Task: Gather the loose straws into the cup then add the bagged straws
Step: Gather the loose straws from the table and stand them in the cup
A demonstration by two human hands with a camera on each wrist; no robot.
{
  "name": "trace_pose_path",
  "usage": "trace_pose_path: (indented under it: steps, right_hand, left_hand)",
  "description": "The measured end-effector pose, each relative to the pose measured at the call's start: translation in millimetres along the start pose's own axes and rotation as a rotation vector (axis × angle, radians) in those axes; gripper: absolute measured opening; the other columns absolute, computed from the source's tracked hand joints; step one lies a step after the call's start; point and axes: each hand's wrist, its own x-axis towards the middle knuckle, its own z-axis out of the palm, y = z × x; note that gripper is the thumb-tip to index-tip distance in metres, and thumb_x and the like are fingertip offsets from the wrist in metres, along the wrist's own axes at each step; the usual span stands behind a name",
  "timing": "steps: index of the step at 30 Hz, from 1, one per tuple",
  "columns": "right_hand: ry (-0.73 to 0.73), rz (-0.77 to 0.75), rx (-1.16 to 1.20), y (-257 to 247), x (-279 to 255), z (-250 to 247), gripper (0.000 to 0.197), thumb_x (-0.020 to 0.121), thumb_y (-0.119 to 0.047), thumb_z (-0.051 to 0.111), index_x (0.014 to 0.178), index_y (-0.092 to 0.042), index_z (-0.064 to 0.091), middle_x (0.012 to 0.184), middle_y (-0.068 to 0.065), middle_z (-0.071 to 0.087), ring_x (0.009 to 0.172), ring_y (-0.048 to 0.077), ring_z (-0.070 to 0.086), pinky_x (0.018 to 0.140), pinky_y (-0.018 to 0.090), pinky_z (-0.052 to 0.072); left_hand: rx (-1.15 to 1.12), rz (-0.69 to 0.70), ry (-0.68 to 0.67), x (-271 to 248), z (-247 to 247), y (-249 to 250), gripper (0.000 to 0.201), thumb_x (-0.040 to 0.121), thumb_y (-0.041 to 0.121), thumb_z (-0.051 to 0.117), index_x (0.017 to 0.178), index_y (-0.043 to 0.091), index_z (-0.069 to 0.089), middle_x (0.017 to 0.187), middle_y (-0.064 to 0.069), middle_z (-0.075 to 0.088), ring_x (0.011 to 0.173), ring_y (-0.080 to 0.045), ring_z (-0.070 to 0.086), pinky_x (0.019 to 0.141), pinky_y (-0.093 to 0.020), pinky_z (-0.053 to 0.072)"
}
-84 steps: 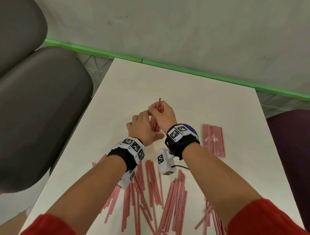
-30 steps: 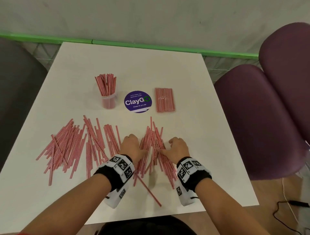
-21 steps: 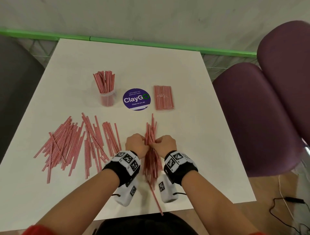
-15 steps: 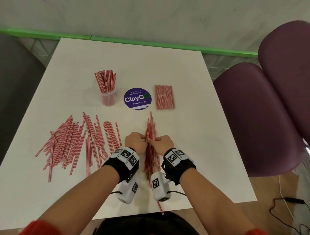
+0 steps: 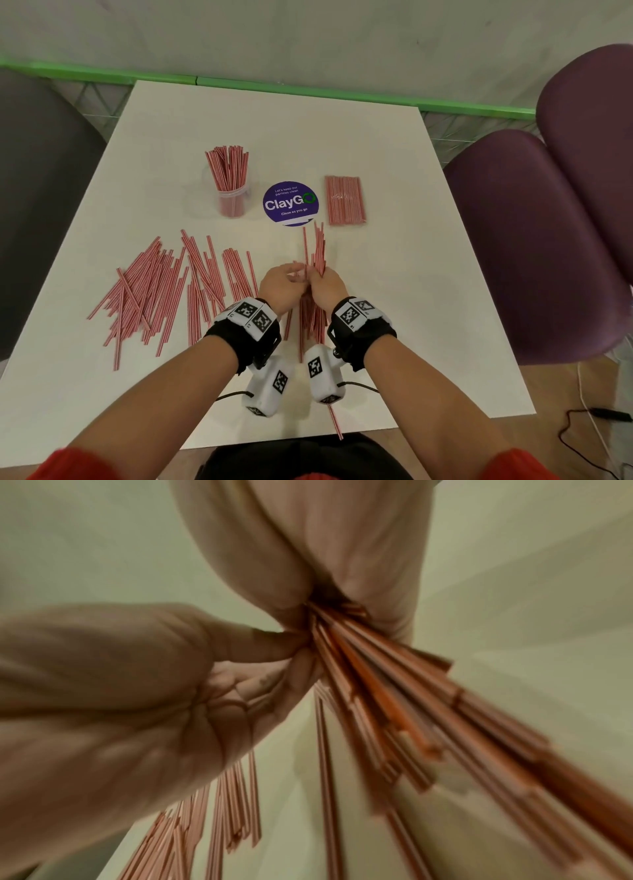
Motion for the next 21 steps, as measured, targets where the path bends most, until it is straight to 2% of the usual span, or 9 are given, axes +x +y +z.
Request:
trace_pose_path:
  steps: [3,5,7,9,11,14,17,19,21]
  right_hand:
    - [0.100,-0.067,0.131,-4.1,1.3,-7.2,0.032,0.098,-0.030,0.037,0.108,-0.005,0.053,0.096,0.012,0.062,0.091,0.029,0.061,0.086,0.037,0.046]
    - [0.152,-0.130,0.268,-10.0,-1.1,-15.6,0.017,0.097,-0.028,0.039,0.090,-0.016,0.048,0.072,0.003,0.055,0.063,0.021,0.054,0.070,0.036,0.045]
    - [0.197,-0.211,0.387,-21.1,-6.9,-23.5,0.018,0.097,-0.027,0.041,0.080,-0.021,0.043,0.060,-0.003,0.045,0.050,0.012,0.044,0.059,0.030,0.042]
    - [0.235,-0.287,0.507,-35.7,-14.1,-29.1,0.019,0.096,-0.028,0.044,0.079,-0.022,0.043,0.056,-0.006,0.039,0.045,0.007,0.037,0.052,0.022,0.039]
    - [0.251,-0.330,0.629,-51.5,-20.2,-31.4,0.022,0.095,-0.029,0.048,0.075,-0.021,0.044,0.051,-0.008,0.035,0.042,0.006,0.031,0.046,0.018,0.035]
    - [0.277,-0.364,0.727,-66.3,-26.8,-31.3,0.027,0.093,-0.028,0.052,0.068,-0.021,0.046,0.038,-0.012,0.035,0.036,0.004,0.030,0.043,0.020,0.031]
    - [0.297,-0.380,0.790,-75.7,-30.2,-32.8,0.034,0.093,-0.025,0.053,0.061,-0.020,0.043,0.034,-0.013,0.035,0.035,0.003,0.029,0.042,0.020,0.030]
    - [0.297,-0.385,0.834,-80.8,-31.0,-35.3,0.034,0.094,-0.023,0.052,0.062,-0.019,0.041,0.034,-0.013,0.034,0.034,0.003,0.029,0.041,0.019,0.030]
    - [0.283,-0.379,0.849,-82.6,-30.8,-34.6,0.032,0.094,-0.021,0.052,0.063,-0.018,0.042,0.033,-0.013,0.035,0.033,0.002,0.030,0.040,0.018,0.030]
  left_hand:
    - [0.005,0.054,0.036,-1.2,-5.7,6.3,0.035,0.080,0.023,0.067,0.114,0.016,0.058,0.089,-0.011,0.069,0.090,-0.029,0.068,0.091,-0.043,0.054]
    - [0.064,0.080,0.057,-2.0,-9.6,11.6,0.026,0.086,0.032,0.059,0.108,0.018,0.061,0.090,-0.008,0.067,0.091,-0.028,0.067,0.091,-0.044,0.053]
    - [0.095,0.062,0.002,-2.5,-11.4,17.4,0.035,0.094,0.037,0.045,0.112,0.011,0.060,0.093,-0.006,0.066,0.086,-0.027,0.064,0.091,-0.039,0.052]
    - [0.085,-0.006,-0.097,-4.7,-8.1,22.7,0.044,0.098,0.040,0.032,0.111,0.008,0.059,0.093,-0.008,0.064,0.081,-0.025,0.059,0.087,-0.037,0.050]
    - [0.017,-0.102,-0.142,-7.9,-1.5,28.4,0.049,0.098,0.045,0.028,0.098,0.008,0.059,0.085,-0.010,0.061,0.078,-0.025,0.059,0.086,-0.039,0.052]
    - [-0.060,-0.166,-0.155,-10.3,5.6,36.3,0.055,0.098,0.047,0.024,0.077,0.007,0.056,0.073,-0.011,0.061,0.062,-0.022,0.058,0.069,-0.031,0.052]
    - [-0.015,-0.158,-0.151,-6.9,1.7,39.0,0.060,0.098,0.047,0.018,0.081,0.007,0.059,0.071,-0.009,0.062,0.059,-0.018,0.055,0.060,-0.025,0.046]
    - [-0.084,-0.204,-0.164,-6.0,-3.3,39.1,0.061,0.099,0.046,0.018,0.088,0.003,0.060,0.070,-0.011,0.062,0.055,-0.019,0.057,0.056,-0.025,0.049]
    - [-0.203,-0.245,-0.195,-7.6,-5.5,41.7,0.059,0.100,0.042,0.023,0.080,0.000,0.060,0.060,-0.012,0.064,0.045,-0.017,0.062,0.049,-0.023,0.054]
